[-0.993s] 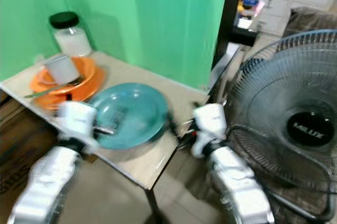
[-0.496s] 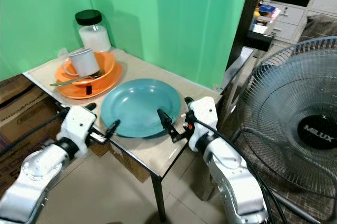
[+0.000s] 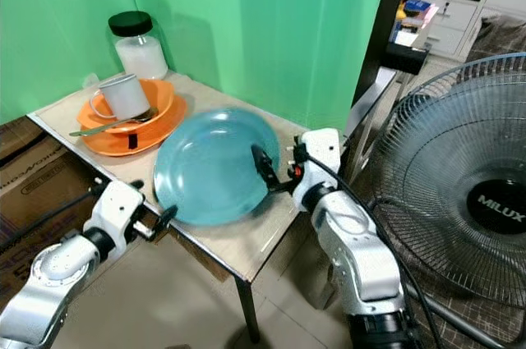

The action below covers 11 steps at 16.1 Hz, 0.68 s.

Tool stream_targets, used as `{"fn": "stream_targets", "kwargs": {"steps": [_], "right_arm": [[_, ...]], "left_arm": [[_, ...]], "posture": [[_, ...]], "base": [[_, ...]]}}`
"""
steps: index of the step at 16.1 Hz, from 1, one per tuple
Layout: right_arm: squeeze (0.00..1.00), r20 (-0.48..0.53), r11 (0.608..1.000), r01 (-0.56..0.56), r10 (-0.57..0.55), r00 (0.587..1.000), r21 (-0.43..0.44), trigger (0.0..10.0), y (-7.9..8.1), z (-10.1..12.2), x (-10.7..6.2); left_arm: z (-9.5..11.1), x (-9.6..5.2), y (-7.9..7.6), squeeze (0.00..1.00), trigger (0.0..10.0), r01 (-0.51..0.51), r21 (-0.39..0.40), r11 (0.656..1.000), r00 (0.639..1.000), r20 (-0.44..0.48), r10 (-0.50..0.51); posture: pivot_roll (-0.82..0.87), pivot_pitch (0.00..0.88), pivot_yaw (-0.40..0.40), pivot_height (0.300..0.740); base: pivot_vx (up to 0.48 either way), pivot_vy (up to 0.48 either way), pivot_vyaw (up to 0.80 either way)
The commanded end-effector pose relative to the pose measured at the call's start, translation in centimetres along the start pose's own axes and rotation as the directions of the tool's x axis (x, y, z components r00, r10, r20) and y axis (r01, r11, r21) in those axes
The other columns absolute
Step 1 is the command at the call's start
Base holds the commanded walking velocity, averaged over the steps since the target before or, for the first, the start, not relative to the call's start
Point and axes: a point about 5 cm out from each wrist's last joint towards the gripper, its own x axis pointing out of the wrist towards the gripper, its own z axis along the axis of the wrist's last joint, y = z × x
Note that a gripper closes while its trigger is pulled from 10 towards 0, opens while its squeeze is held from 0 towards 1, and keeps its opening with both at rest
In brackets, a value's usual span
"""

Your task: Setting the table

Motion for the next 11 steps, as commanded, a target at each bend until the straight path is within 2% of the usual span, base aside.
{"fn": "stream_targets", "kwargs": {"steps": [1,3,6,7,8,10,11], "right_arm": [[0.0,-0.032,1.0,-0.003,0.004,0.999,0.013,10.0,0.1,-0.3,0.3],[0.0,-0.071,0.997,-0.038,0.043,0.997,0.072,10.0,0.5,-0.7,0.4],[0.0,-0.174,0.972,-0.153,0.184,0.967,0.179,9.8,1.8,-1.8,0.1],[0.0,-0.199,0.969,-0.163,0.199,0.96,0.184,6.1,1.9,-2.1,0.0],[0.0,-0.24,0.967,-0.173,0.216,0.946,0.188,0.0,2.2,-2.7,-0.1],[0.0,-0.261,0.964,-0.149,0.205,0.943,0.219,0.0,2.2,-3.0,-0.1],[0.0,-0.252,0.95,-0.114,0.192,0.949,0.291,0.0,2.2,-3.0,-0.1]], "left_arm": [[-0.4,0.0,-0.2,0.15,10.0,0.013,0.008,1.0,1.0,-0.019,-0.013],[-0.6,0.0,-0.2,0.15,10.0,0.013,0.014,1.0,1.0,-0.018,-0.012],[-0.8,0.0,-0.2,0.14,10.0,0.008,0.012,1.0,1.0,-0.013,-0.008],[-0.8,0.1,-0.3,0.14,10.0,0.009,0.013,1.0,1.0,-0.012,-0.009],[-0.8,0.1,-0.3,0.15,10.0,0.007,0.013,1.0,1.0,-0.01,-0.007],[-0.9,0.2,-0.3,0.14,10.0,0.008,0.015,1.0,1.0,-0.008,-0.008],[-0.9,0.3,-0.4,0.15,10.0,0.01,0.016,1.0,1.0,-0.006,-0.009]], "posture": [[0.02,0.006,0.056,0.74],[0.03,0.005,0.053,0.74],[0.03,0.0,0.05,0.74],[0.03,0.0,0.048,0.74],[0.03,0.0,0.048,0.74],[0.03,0.0,0.046,0.74],[0.03,0.0,0.046,0.74]], "base": [[0.0,0.0,0.0],[0.0,0.0,0.0],[0.0,0.0,0.0],[0.0,0.0,0.0],[0.0,0.0,0.0],[0.0,0.0,0.0],[0.0,0.0,0.0]]}}
